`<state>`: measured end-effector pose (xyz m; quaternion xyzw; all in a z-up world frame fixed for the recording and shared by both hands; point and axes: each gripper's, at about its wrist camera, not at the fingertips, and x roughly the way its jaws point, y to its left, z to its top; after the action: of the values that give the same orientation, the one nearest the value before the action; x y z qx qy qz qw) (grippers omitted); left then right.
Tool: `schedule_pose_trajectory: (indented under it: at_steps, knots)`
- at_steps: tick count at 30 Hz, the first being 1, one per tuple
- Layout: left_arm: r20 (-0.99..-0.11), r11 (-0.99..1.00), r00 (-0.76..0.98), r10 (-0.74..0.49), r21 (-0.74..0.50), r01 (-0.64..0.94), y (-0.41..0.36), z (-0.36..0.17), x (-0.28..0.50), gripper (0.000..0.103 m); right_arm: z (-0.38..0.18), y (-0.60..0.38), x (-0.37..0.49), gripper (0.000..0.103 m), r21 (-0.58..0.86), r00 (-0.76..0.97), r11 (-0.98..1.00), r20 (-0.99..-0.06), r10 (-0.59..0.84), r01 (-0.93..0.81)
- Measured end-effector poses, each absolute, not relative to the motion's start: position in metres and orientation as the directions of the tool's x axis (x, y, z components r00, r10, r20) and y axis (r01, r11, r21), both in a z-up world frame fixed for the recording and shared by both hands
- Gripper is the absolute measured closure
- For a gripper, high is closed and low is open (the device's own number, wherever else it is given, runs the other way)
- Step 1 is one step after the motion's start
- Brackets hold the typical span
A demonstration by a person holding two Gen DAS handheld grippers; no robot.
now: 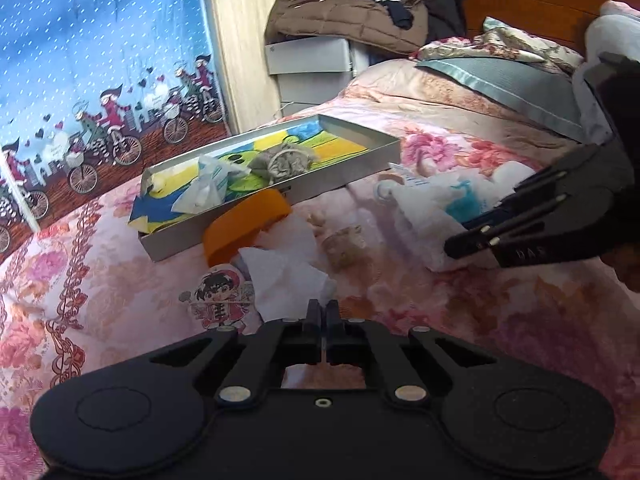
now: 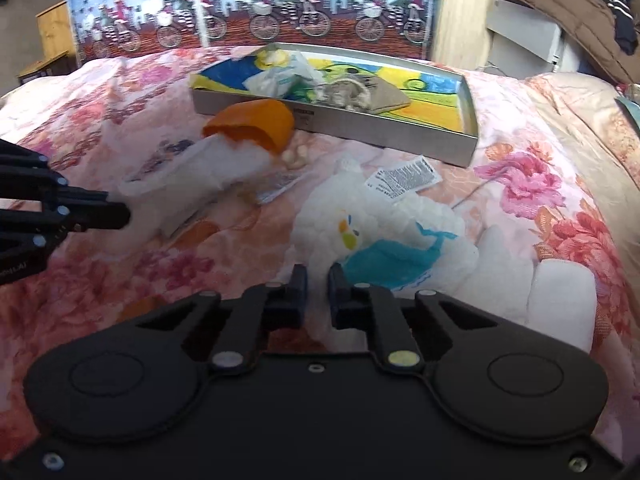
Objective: Organize soft objects
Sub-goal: 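Grasp the whale-print diaper with the right gripper while the left grasps white tissue, then carry the diaper and tissue over the tray and lower them in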
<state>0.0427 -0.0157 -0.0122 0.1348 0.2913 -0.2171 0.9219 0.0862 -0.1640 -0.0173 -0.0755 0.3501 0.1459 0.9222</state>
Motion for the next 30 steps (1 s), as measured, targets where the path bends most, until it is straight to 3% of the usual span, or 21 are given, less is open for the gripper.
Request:
schedule_pose_trajectory:
  at_steps: [9, 17, 30]
  knots:
    - [-0.585, 0.798, 0.697, -0.414, 0.136, 0.587, -0.024, 0.001, 0.003, 0.103, 0.003, -0.150, 0.042, 0.099, -0.076, 0.690, 0.879, -0.653, 0.312, -0.470]
    - [-0.547, 0.781, 0.709, -0.446, 0.149, 0.607, -0.022, 0.023, -0.015, 0.103, 0.040, -0.164, 0.017, 0.100, -0.111, 0.718, 0.860, -0.608, 0.337, -0.498]
    - [-0.382, 0.808, 0.820, -0.427, 0.245, 0.535, -0.020, 0.081, -0.006, 0.103, 0.099, -0.186, 0.011, 0.101, -0.206, 0.828, 0.870, -0.464, 0.316, -0.448]
